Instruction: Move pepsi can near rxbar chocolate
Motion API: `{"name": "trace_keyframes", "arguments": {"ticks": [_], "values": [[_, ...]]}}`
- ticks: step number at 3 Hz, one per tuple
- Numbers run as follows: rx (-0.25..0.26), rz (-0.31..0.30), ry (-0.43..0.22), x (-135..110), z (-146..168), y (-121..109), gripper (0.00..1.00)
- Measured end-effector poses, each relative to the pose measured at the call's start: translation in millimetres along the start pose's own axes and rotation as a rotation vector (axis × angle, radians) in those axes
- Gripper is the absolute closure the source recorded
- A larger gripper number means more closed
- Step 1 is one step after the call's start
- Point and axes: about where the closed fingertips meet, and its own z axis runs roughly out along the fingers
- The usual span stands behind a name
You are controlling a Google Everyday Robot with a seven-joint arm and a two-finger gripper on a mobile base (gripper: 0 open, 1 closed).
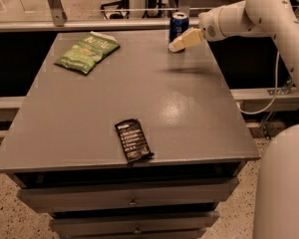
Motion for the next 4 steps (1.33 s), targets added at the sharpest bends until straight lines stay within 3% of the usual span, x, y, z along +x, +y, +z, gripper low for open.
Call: {"name": "trace_keyframes", "arguments": {"ticks": [2,3,4], "values": [[0.013,0.119,-0.060,-21,44,-26,0.01],[0.024,0.144,-0.055,-16,50,-31,0.21],[0.017,0.156,-0.061,-12,38,-32,0.52]]}}
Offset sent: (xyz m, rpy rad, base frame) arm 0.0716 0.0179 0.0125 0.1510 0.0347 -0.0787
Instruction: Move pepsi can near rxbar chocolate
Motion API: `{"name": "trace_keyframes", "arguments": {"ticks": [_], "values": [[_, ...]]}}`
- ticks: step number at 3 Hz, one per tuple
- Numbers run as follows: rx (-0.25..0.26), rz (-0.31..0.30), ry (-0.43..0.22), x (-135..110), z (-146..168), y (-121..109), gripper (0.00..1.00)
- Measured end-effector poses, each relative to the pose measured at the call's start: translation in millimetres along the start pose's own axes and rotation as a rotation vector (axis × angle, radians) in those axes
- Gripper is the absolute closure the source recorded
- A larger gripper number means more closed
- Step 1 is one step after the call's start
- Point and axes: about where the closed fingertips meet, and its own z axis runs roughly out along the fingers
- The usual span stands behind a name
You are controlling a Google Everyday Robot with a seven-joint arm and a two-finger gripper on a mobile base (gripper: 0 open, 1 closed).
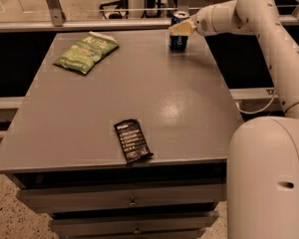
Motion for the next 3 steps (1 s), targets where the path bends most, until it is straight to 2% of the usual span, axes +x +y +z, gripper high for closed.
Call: {"name": "trace_keyframes", "arguments": {"ticks": [1,2,3], "values": [[-0.025,0.001,-0.017,-3,-15,5,0.76],[-0.118,-0.030,-0.055,-14,-47,28,0.98],[-0.274,-0.071,-0.056,-9,-85,68,1.00]]}}
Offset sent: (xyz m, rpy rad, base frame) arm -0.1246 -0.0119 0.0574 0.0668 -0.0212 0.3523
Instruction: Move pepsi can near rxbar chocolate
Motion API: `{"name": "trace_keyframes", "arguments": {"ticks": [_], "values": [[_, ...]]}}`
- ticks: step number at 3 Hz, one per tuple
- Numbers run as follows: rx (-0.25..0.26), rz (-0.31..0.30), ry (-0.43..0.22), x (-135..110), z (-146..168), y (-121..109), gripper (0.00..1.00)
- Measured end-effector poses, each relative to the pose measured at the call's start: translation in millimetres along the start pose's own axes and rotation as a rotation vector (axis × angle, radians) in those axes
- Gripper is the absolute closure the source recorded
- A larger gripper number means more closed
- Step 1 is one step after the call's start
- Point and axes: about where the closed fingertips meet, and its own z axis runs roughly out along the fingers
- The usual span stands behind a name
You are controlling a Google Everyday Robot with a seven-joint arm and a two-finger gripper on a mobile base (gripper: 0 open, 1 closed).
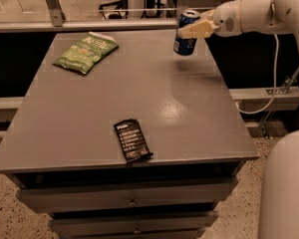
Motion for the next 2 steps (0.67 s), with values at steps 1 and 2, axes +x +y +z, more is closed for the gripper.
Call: {"name": "trace_keyframes", "arguments": {"ticks": [1,2], "values": [[-0.145,-0.017,0.018,8,-27,49,1.00],[-0.243,0.004,0.022,13,-49,93,1.00]]}}
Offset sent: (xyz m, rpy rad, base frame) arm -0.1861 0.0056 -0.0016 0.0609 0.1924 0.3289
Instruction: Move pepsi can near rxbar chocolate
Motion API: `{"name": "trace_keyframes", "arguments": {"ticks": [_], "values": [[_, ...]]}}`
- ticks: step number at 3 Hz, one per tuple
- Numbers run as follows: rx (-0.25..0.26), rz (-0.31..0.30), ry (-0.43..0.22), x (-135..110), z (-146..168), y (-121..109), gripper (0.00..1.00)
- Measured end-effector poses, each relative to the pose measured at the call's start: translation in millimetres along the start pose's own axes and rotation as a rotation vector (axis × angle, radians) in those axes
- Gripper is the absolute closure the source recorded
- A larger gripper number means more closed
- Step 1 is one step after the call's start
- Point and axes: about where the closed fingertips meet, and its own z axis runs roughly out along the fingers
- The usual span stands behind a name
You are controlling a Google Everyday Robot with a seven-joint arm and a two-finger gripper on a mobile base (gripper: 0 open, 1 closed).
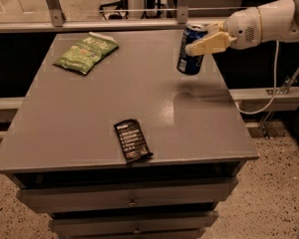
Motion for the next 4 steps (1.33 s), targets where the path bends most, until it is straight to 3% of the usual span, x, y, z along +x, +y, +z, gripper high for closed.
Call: {"name": "trace_keyframes", "arguments": {"ticks": [1,2,4], "values": [[-0.050,0.012,0.013,7,7,41,1.00],[-0.044,-0.004,0.049,15,34,74,1.00],[-0.003,-0.048,0.068,27,62,95,1.00]]}}
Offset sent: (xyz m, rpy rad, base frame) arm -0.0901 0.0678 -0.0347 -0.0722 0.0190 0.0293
